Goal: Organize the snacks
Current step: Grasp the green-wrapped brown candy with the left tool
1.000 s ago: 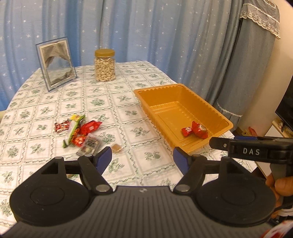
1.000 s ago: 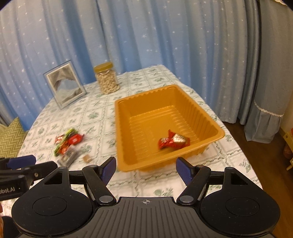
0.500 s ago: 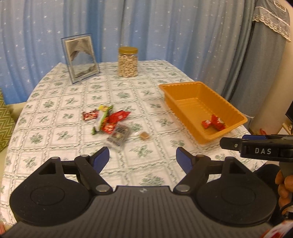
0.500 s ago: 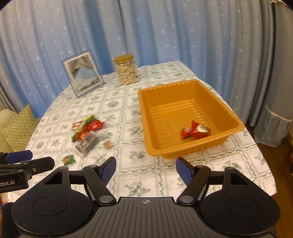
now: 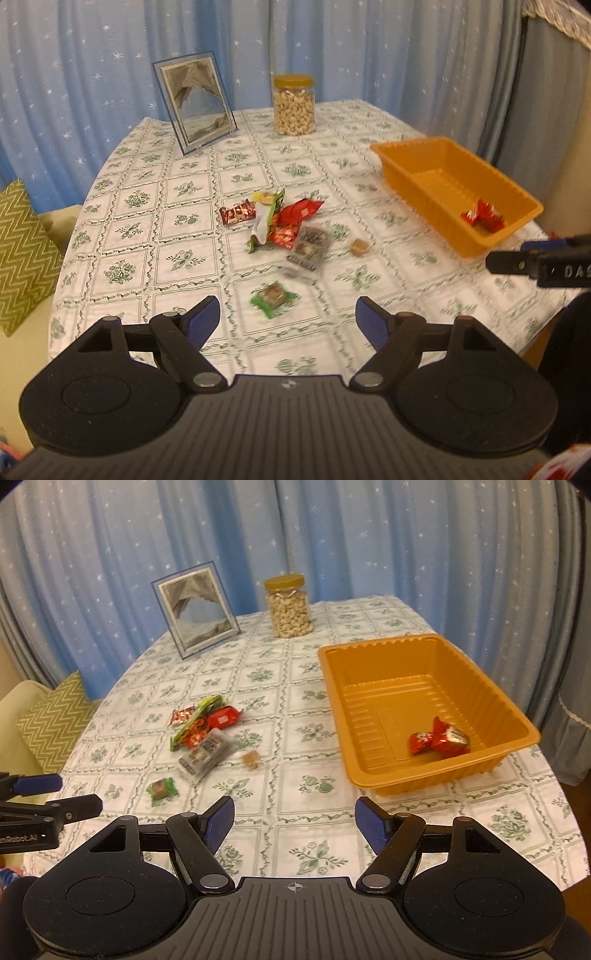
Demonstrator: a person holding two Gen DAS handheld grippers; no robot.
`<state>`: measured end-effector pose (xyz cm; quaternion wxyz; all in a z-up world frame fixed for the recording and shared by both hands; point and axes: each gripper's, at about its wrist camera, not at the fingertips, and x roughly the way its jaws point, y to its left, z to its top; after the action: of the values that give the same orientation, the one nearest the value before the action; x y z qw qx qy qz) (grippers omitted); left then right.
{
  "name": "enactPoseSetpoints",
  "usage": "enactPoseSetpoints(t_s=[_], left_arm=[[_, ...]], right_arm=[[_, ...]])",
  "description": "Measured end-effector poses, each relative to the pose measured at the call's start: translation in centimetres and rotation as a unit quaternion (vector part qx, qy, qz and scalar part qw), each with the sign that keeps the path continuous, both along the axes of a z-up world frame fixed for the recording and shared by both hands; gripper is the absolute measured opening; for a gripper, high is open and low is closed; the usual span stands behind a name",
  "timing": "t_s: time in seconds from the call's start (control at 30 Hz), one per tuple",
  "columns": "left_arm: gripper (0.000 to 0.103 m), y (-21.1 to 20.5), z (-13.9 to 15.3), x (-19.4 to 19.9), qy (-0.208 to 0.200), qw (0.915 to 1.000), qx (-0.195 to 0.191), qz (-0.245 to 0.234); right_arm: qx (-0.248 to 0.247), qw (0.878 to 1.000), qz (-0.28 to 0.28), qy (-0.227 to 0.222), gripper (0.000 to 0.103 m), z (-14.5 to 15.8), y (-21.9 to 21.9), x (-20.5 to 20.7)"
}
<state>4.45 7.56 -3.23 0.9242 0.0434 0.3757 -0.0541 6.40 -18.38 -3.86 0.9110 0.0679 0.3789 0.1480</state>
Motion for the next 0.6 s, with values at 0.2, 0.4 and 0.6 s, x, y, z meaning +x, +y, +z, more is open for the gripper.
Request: enactPoseSetpoints(t_s=[0.2, 0.4, 0.6], left_arm=[[0.077, 1.0, -1.6, 2.2, 0.019, 0.9988, 0.016, -0.041], [0.068, 1.6, -3.7, 5.0, 0.045, 0.9942, 0.04, -0.09], [0.06, 2.3, -6.3, 7.8, 0.064, 0.9873, 0.053, -0.135]], right_arm=[[-0.008, 1.0, 0.026, 0.001, 0.072, -0.8, 1.9, 1.0], [-0.01, 0.999, 0.042, 0.008, 0.072, -2.2, 3.6, 2.6], [-0.015, 0.999, 0.047, 0.015, 0.072, -3.6, 4.7, 4.6]])
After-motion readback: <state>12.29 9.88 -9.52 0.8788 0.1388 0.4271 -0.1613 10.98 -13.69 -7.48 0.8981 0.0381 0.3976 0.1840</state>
